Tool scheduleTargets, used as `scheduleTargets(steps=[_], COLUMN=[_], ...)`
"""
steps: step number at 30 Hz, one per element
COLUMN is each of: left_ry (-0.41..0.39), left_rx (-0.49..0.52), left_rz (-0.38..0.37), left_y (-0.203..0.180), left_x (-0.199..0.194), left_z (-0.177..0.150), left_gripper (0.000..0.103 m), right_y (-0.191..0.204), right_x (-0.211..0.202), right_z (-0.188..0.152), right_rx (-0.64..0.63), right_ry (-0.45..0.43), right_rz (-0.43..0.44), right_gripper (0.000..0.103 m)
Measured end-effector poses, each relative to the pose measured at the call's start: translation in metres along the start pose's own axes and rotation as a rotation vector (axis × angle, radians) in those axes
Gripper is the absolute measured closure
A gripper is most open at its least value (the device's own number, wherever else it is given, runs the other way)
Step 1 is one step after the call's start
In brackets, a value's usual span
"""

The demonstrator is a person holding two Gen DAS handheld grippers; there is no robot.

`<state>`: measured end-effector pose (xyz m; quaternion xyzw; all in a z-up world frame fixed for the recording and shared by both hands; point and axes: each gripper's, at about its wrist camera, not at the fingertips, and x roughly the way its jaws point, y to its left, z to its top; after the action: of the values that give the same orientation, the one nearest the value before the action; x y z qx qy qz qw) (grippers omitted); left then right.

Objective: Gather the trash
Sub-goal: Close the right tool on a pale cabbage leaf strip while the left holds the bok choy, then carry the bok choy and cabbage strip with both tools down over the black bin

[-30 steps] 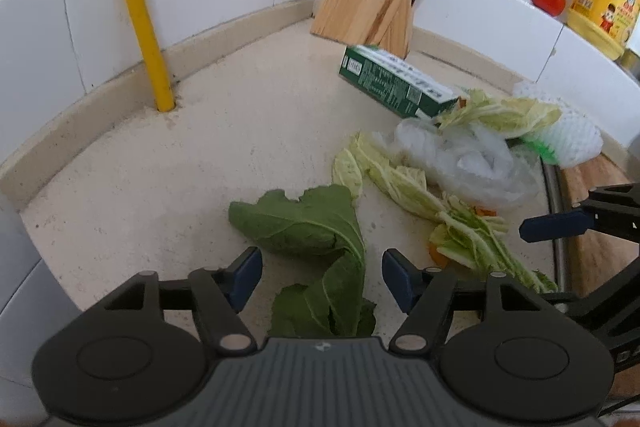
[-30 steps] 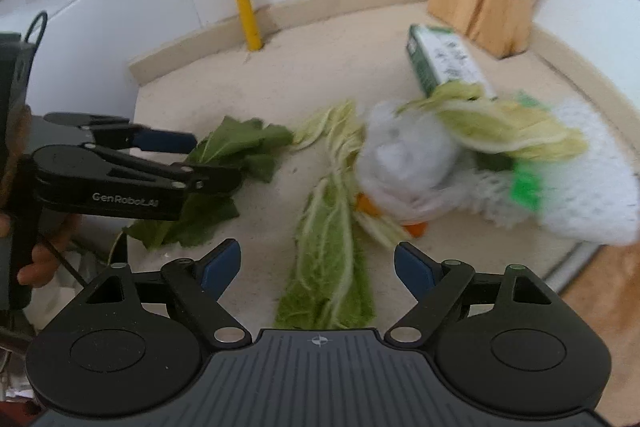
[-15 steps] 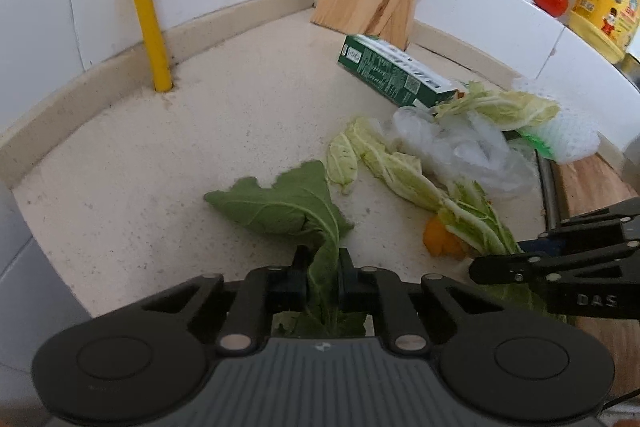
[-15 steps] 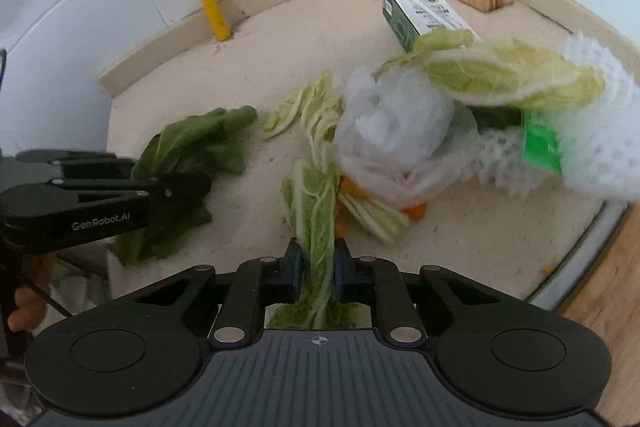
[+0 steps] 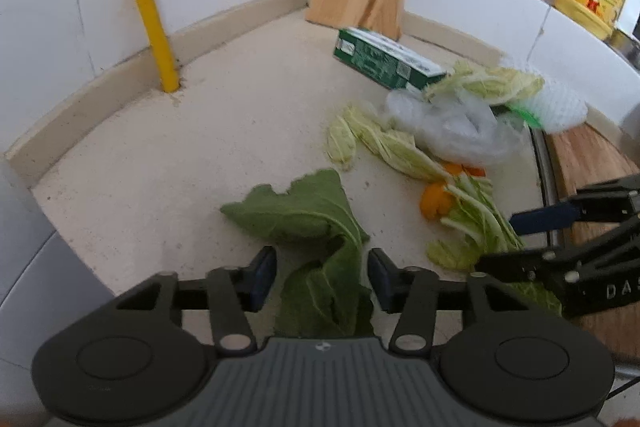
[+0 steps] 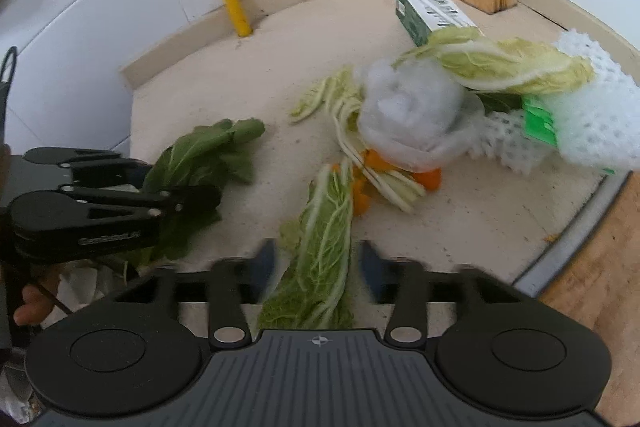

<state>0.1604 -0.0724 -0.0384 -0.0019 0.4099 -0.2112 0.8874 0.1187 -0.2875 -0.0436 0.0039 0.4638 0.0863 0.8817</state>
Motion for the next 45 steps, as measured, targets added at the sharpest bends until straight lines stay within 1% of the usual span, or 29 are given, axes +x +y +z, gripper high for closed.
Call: scheduleTargets(steps=[3,4,5,6,8,13,15,17,18,19,20,21,22,23,26,34,45], left_ry=[-0.014,-0.017,-0.019,-0.018,-0.012,-0.009,-0.008,-0.006,-0.006,0.003,0.009,0.008,0.010,0.006,-0.012,-0.066,-0.132], left_rx=[-0.012,-0.009,-0.005,-0.006,-0.008,-0.011,-0.016,-0.017,-0.015,-0.014,-0.015,-0.013,-0.014,-0.020,-0.023,-0.016,-0.024], left_rz=[0.001,0.007,0.011,0.016,0.013,0.019,0.019,0.019,0.021,0.022,0.028,0.037,0.033,0.030,0.031,0.033,0.053], left_y=[0.003,0.003,0.003,0.003,0.002,-0.002,-0.004,-0.007,-0.008,-0.009,-0.009,-0.010,-0.010,-0.009,-0.009,-0.011,-0.005], left_x=[-0.003,-0.003,-0.004,-0.004,-0.002,0.002,0.005,0.008,0.009,0.010,0.011,0.011,0.010,0.009,0.001,-0.025,-0.054], left_z=[0.002,0.002,0.002,0.001,0.000,-0.001,-0.001,-0.001,-0.002,-0.002,-0.002,-0.002,-0.002,-0.002,-0.001,-0.002,-0.005], left_gripper=[0.051,0.049,0.048,0.048,0.048,0.048,0.048,0.054,0.066,0.082,0.087,0.094,0.096,0.097,0.098,0.098,0.098], right_y=[0.000,0.000,-0.001,-0.002,-0.003,-0.005,-0.004,-0.003,-0.003,-0.002,0.000,0.001,0.001,0.001,0.005,0.019,0.039], right_x=[-0.003,-0.004,-0.005,-0.006,-0.007,-0.003,-0.002,0.002,0.005,0.007,0.007,0.007,0.007,0.007,0.002,-0.021,-0.033], right_z=[-0.002,-0.002,-0.002,-0.001,-0.002,-0.004,-0.005,-0.005,-0.005,-0.005,-0.005,-0.004,-0.004,-0.004,-0.004,-0.002,0.007], right_rx=[-0.003,0.003,0.005,0.004,0.000,0.012,0.005,-0.001,0.001,-0.003,-0.008,-0.007,0.004,0.012,0.009,0.006,-0.001], right_ry=[-0.015,-0.022,-0.026,-0.030,-0.037,-0.026,-0.027,-0.016,-0.002,-0.004,-0.005,-0.002,0.001,0.002,-0.017,-0.078,-0.140], right_rz=[-0.013,-0.014,-0.013,-0.017,-0.033,-0.032,-0.036,-0.032,-0.028,-0.032,-0.041,-0.037,-0.031,-0.034,-0.032,0.011,0.042], right_gripper=[0.030,0.028,0.023,0.021,0.020,0.021,0.027,0.038,0.041,0.045,0.058,0.066,0.080,0.083,0.087,0.088,0.088])
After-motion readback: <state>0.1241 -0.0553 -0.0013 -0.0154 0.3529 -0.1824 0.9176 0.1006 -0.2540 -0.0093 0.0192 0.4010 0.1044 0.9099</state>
